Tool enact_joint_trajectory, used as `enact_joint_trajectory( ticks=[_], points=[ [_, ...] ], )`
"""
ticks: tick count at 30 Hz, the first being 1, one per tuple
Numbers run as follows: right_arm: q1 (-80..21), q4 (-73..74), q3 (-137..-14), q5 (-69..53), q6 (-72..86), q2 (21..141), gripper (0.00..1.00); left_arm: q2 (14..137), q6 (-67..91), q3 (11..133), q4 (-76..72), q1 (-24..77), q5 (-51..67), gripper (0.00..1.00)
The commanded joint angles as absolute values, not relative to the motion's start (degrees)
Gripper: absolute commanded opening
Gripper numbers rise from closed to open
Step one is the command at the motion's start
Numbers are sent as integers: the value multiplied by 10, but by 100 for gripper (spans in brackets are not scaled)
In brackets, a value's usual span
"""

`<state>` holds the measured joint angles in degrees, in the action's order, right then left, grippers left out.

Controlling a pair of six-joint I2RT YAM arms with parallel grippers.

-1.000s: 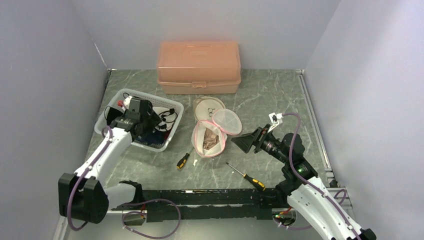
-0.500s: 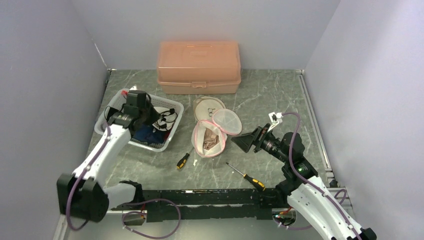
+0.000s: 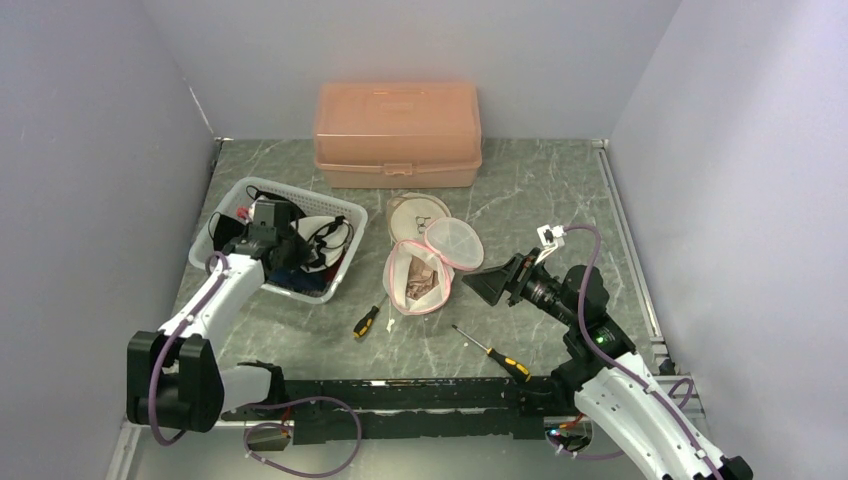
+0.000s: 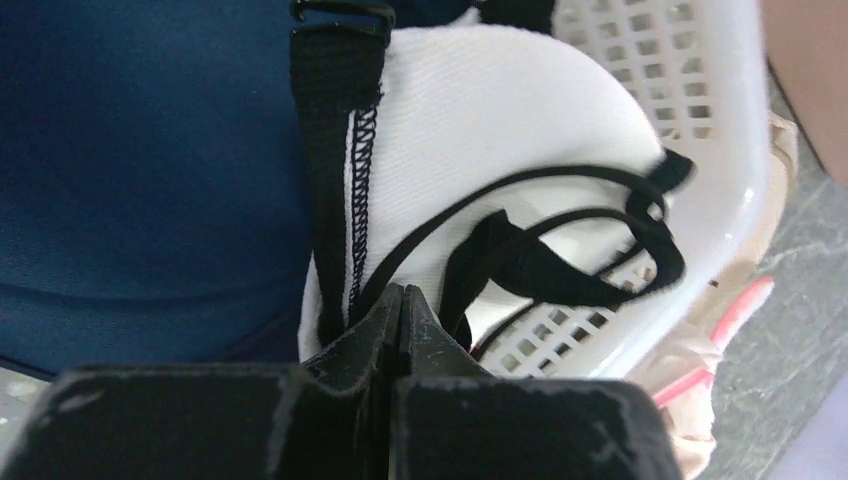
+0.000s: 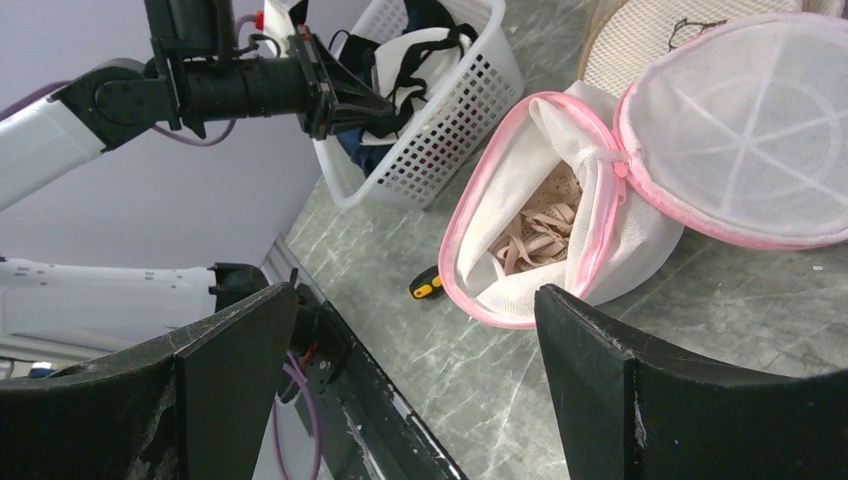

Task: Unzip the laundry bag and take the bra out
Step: Place the bra in the bin.

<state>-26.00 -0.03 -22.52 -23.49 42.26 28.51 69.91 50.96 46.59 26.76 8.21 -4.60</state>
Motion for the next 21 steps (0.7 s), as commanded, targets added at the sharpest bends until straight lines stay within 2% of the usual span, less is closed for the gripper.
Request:
enact_joint_trajectory(
  ticks=[1,10,14,17,21],
  points=[
    [-261,-21,-227,-235,424,281,93,701,526,444,244,65,-48,3],
    [-260,-3,-235,-208,420,270,93,651,517,455,262,63,-37,3],
    [-261,50,-257,-150,432,279,92,605,498,474,294,63,-31,3],
    [-260,60,-261,-105,433,274,91,560,482,478,304,63,-8,10],
    [-261,66,-284,-140,392,309,89,527,459,496,320,64,54,28]
  ],
)
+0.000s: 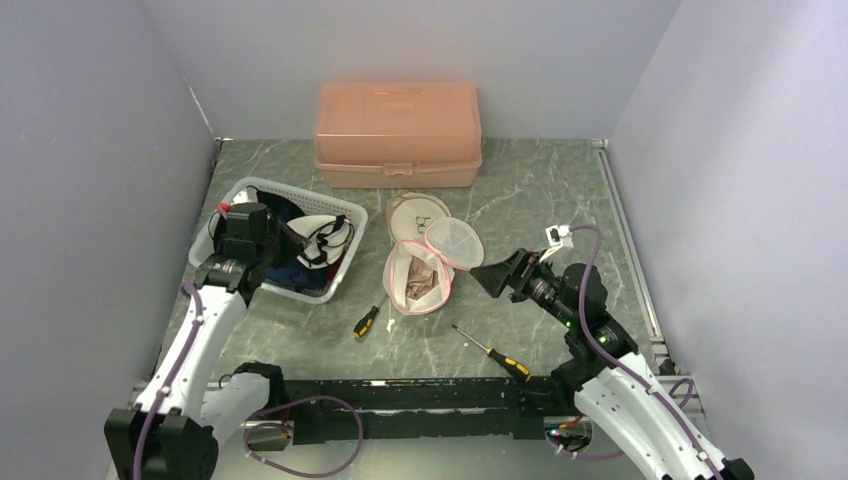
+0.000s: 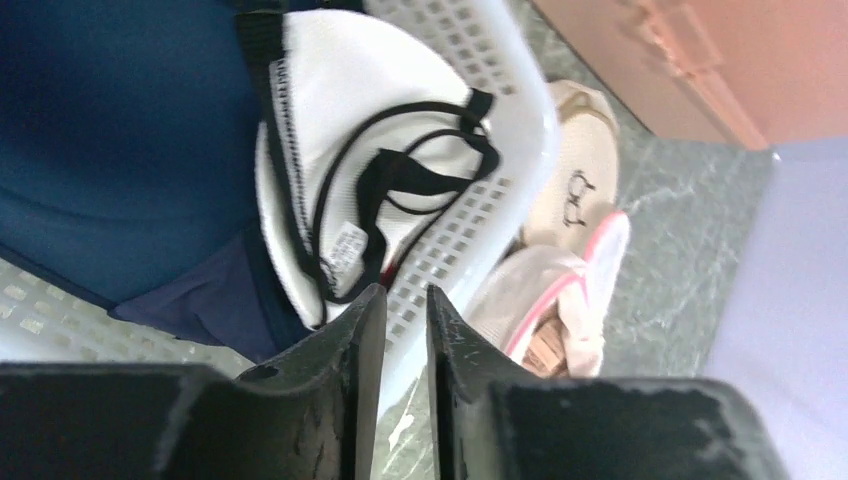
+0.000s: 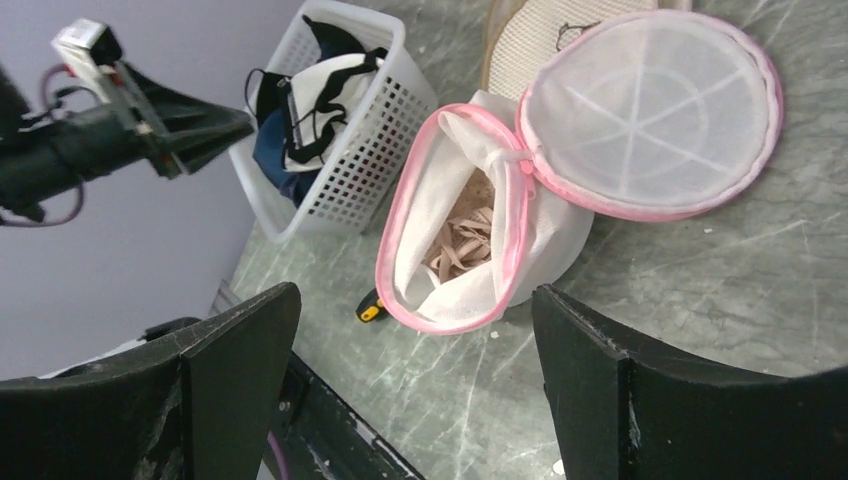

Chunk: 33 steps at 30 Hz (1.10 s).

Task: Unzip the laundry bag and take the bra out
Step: Place the bra in the bin.

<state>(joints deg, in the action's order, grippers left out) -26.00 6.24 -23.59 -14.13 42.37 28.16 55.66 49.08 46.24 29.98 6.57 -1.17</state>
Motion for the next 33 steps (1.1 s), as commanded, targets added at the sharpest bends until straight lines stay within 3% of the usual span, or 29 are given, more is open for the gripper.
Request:
enact_joint_trajectory(
  ticks=[1,6,9,13,19,21,23,25,30,33],
  points=[
    [-262,72,-297,-160,381,331,87,520,455,499,327,68,72,32],
    [-327,62,-310,-141,361,411,82,483,441,495,325,139,114,49],
    [-403,58,-326,-54,350,451,82,497,466,516,336,238,34,53],
    [-418,38,-336,-26,372,503,81,514,493,504,292,340,-45,58],
    [-417,22,-296,76,434,508,98,581,496,497,251,369,-31,59],
    [-402,9,-281,59,429,496,100,585,518,490,257,370,-55,61],
    [-369,-24,-258,15,438,482,100,571,538,483,269,369,-110,79],
    [-319,-65,-228,-43,463,473,100,539,537,475,263,366,-145,88],
    [-251,-70,-218,-114,473,507,99,510,512,443,215,357,-121,89],
    [-261,-76,-217,-111,439,511,90,561,472,463,235,354,-46,87]
  ],
)
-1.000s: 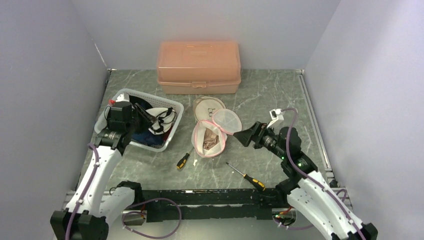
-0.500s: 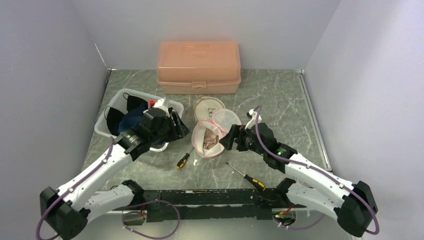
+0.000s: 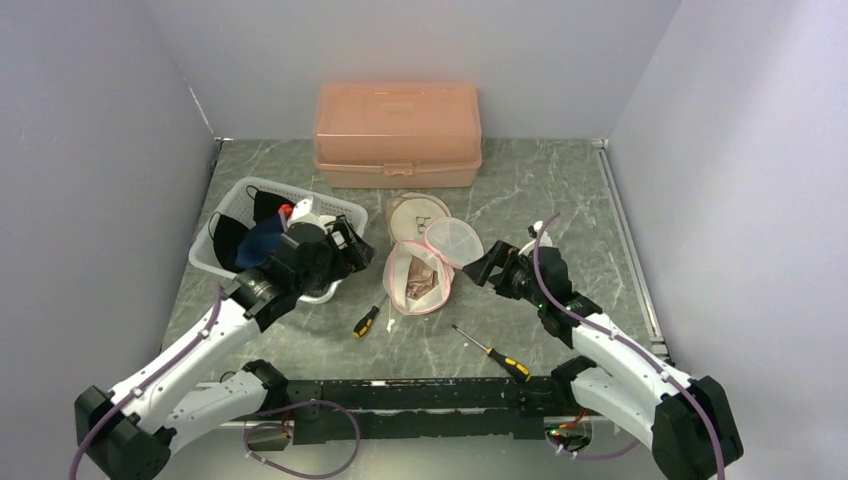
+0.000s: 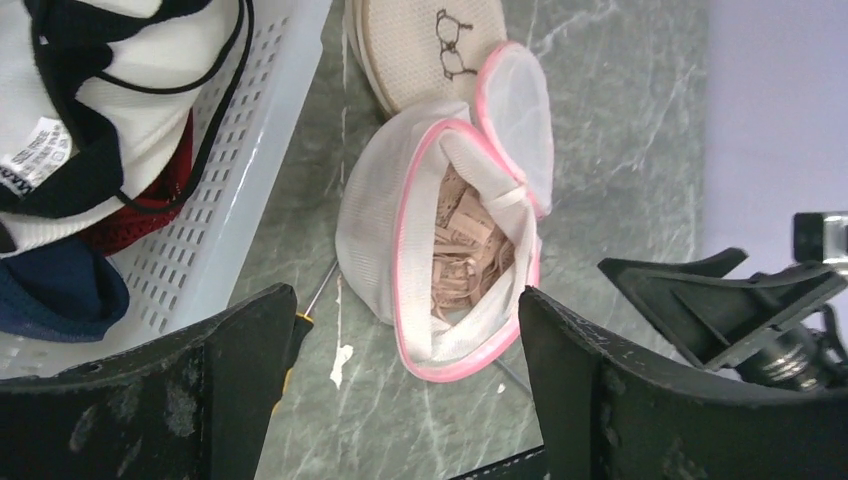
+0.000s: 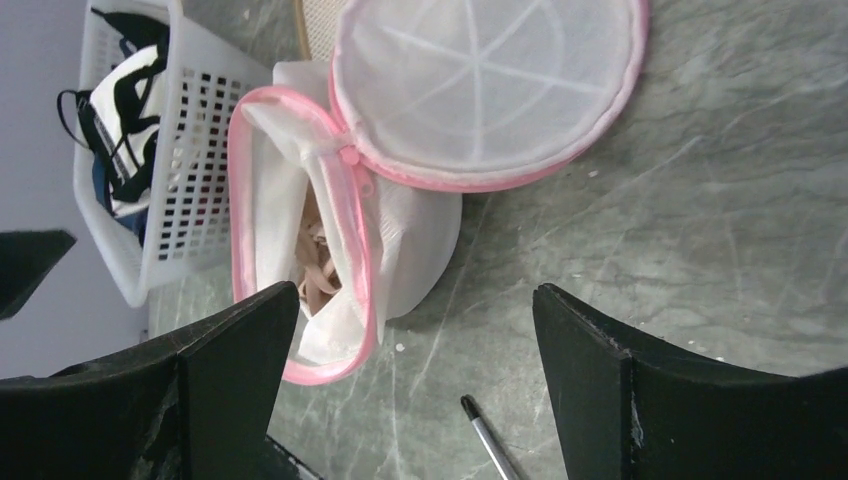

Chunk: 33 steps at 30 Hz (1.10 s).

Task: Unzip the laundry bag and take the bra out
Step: Place the bra in the bin, then adjust the laundry bag at the center of the board.

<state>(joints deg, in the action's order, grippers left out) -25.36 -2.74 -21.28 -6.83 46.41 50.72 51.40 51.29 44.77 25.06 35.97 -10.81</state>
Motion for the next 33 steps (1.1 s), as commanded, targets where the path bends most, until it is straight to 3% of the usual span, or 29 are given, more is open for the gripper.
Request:
enact_joint_trajectory(
  ticks=[1,6,14,21,26,33],
  points=[
    [-266,-69,-219,-102,429,513,88,581,457,469,239,354,-23,85],
    [-318,-33,-256,-62,391,550,81,626,443,442,164,355,64,79],
    [-393,-25,-307,-2,388,640,73,710,439,468,147,368,80,75],
    [-407,-3,-346,21,376,703,55,780,435,487,154,390,48,70],
    [-410,17,-349,32,369,695,34,816,428,495,151,395,36,44],
    [-411,83,-328,87,347,634,18,849,406,497,114,416,57,6]
  ],
)
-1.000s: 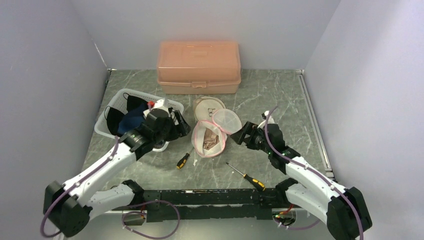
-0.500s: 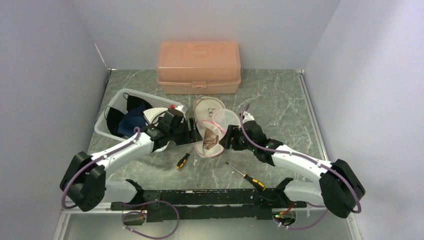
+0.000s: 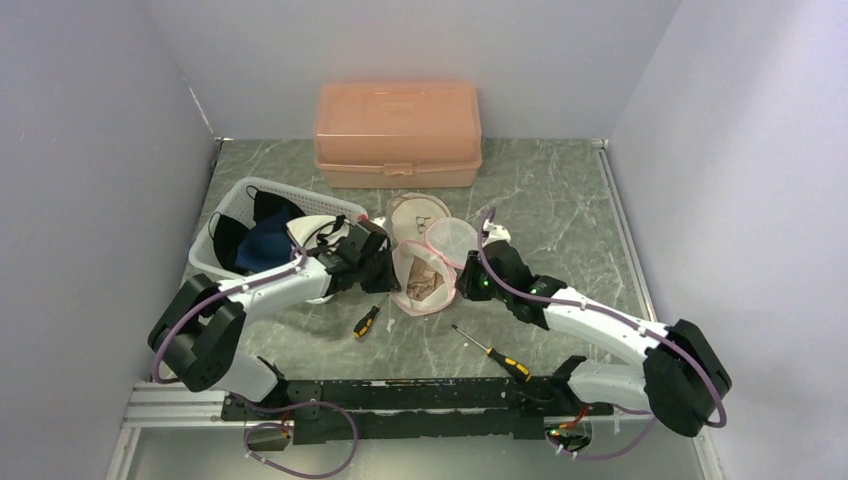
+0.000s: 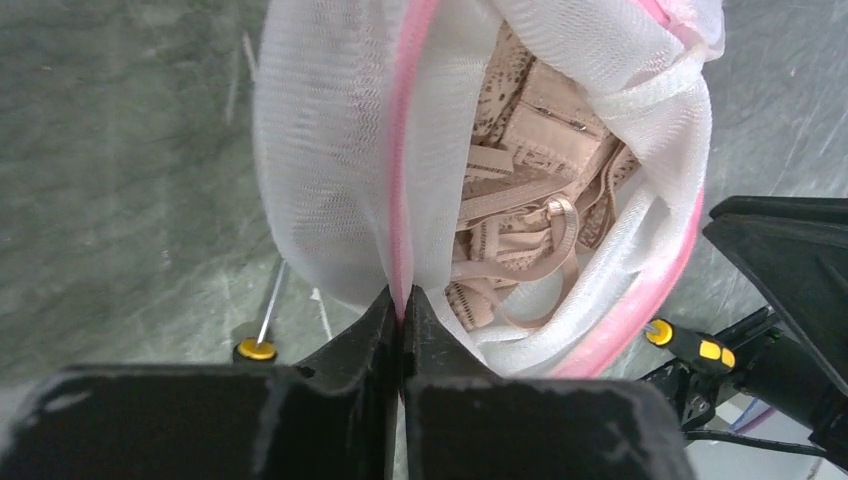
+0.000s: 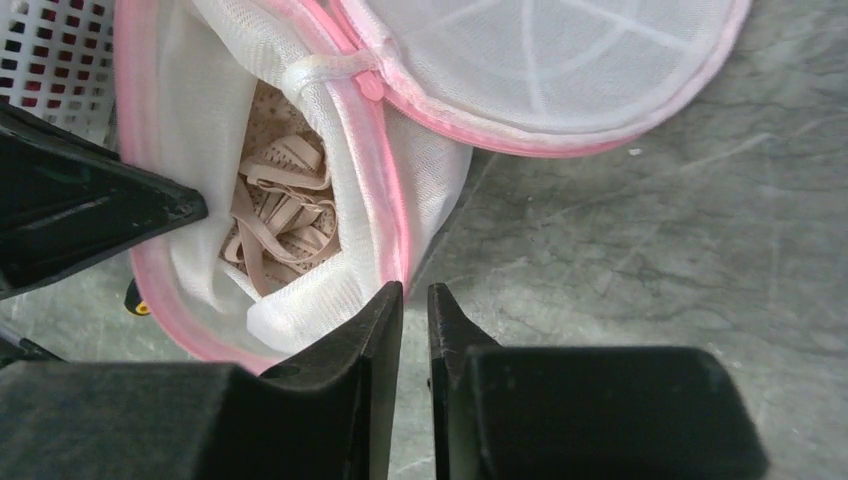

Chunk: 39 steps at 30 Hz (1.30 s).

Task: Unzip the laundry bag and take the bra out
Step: Adjust the laundry bag at the center of the board.

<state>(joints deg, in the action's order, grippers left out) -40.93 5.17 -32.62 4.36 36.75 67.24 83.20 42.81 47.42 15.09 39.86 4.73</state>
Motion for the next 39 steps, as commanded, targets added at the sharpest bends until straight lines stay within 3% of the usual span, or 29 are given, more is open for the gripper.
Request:
enact_joint_trajectory(
  ticks=[1,7,9,12,14,23,25,28,31,35,39],
  points=[
    [-411,87,-322,88,350,628,16,855,401,500,114,422,56,3],
    [-413,107,-302,93,367,588,10,864,380,504,112,470,11,3],
    [-415,102,-301,83,370,552,20,859,376,503,111,483,1,3],
    [-419,105,-317,72,374,527,50,844,380,495,101,504,-23,3],
    [-420,125,-341,75,374,550,59,832,390,484,83,516,-32,3],
    [-419,130,-336,92,403,638,59,818,436,468,66,557,-55,4],
    [-419,132,-332,97,408,642,59,809,443,467,87,557,-70,11],
    [-418,133,-329,100,415,636,60,783,448,471,131,556,-98,36],
    [-419,135,-328,105,416,631,61,748,449,478,184,556,-137,51],
    [-419,122,-327,100,411,639,61,717,428,494,226,548,-192,58],
    [-418,106,-332,90,411,661,59,743,408,520,236,496,-148,58]
  ],
)
